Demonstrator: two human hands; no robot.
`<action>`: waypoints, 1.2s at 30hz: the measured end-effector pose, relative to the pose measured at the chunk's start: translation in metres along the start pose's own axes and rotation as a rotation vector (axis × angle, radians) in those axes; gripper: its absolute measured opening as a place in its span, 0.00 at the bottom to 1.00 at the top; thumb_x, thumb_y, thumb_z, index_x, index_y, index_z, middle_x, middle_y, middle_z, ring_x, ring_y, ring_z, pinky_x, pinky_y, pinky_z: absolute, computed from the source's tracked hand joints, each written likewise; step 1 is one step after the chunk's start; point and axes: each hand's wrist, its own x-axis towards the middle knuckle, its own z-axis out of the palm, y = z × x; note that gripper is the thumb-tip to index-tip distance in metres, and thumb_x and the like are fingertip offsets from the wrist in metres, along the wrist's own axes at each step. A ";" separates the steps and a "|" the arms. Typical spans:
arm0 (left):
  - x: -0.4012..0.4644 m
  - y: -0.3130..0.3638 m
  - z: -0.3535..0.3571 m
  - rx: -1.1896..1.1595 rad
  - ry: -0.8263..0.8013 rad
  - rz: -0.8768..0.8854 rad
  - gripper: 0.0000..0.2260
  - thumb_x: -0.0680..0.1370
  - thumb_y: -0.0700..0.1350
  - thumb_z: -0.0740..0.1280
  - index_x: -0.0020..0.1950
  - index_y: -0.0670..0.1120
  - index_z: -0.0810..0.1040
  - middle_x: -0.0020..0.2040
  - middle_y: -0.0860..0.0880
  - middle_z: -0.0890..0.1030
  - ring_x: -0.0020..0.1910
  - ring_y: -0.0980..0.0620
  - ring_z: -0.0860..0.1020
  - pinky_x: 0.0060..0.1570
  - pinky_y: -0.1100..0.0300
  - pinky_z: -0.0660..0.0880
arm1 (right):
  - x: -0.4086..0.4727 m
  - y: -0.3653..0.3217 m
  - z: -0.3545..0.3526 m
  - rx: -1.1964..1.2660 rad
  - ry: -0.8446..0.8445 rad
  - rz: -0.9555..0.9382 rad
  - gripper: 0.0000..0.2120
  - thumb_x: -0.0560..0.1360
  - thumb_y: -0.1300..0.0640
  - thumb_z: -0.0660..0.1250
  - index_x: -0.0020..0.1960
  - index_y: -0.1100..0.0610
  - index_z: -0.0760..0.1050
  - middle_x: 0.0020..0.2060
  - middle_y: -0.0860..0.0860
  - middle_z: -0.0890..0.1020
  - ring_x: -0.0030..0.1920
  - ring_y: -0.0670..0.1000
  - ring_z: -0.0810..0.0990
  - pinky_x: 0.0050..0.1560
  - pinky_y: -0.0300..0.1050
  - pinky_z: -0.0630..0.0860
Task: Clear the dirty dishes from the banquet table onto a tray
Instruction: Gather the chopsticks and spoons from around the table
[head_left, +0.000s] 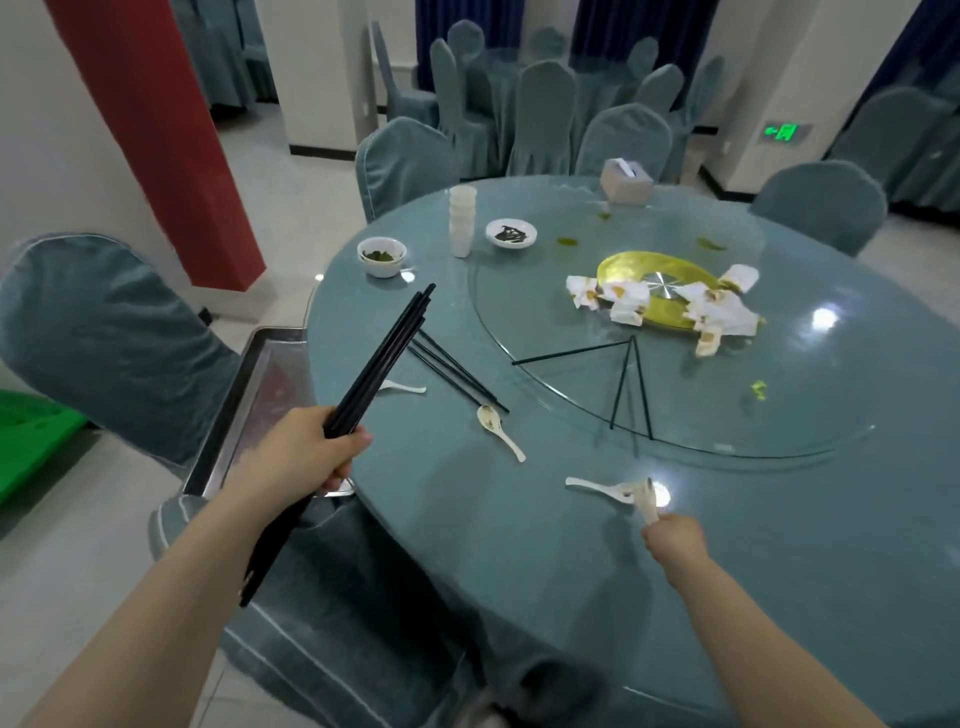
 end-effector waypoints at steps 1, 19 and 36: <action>0.007 0.003 0.005 0.001 -0.005 -0.014 0.04 0.75 0.42 0.69 0.42 0.42 0.78 0.24 0.49 0.76 0.21 0.52 0.72 0.24 0.62 0.71 | 0.010 -0.002 0.002 -0.045 -0.009 0.003 0.09 0.74 0.71 0.60 0.50 0.72 0.77 0.41 0.61 0.75 0.41 0.58 0.75 0.39 0.45 0.67; 0.076 -0.014 0.064 -0.123 0.013 -0.253 0.04 0.75 0.41 0.70 0.45 0.41 0.77 0.23 0.49 0.75 0.21 0.52 0.71 0.23 0.60 0.69 | 0.086 -0.054 0.022 -0.526 -0.178 -0.611 0.23 0.72 0.70 0.56 0.60 0.52 0.77 0.52 0.56 0.80 0.53 0.58 0.77 0.49 0.45 0.73; 0.083 -0.041 0.059 -0.142 0.013 -0.276 0.05 0.75 0.43 0.70 0.44 0.42 0.78 0.24 0.49 0.76 0.22 0.55 0.73 0.22 0.63 0.71 | 0.058 -0.057 0.059 -0.675 -0.024 -0.469 0.12 0.79 0.54 0.61 0.56 0.61 0.74 0.54 0.56 0.75 0.54 0.57 0.74 0.51 0.48 0.72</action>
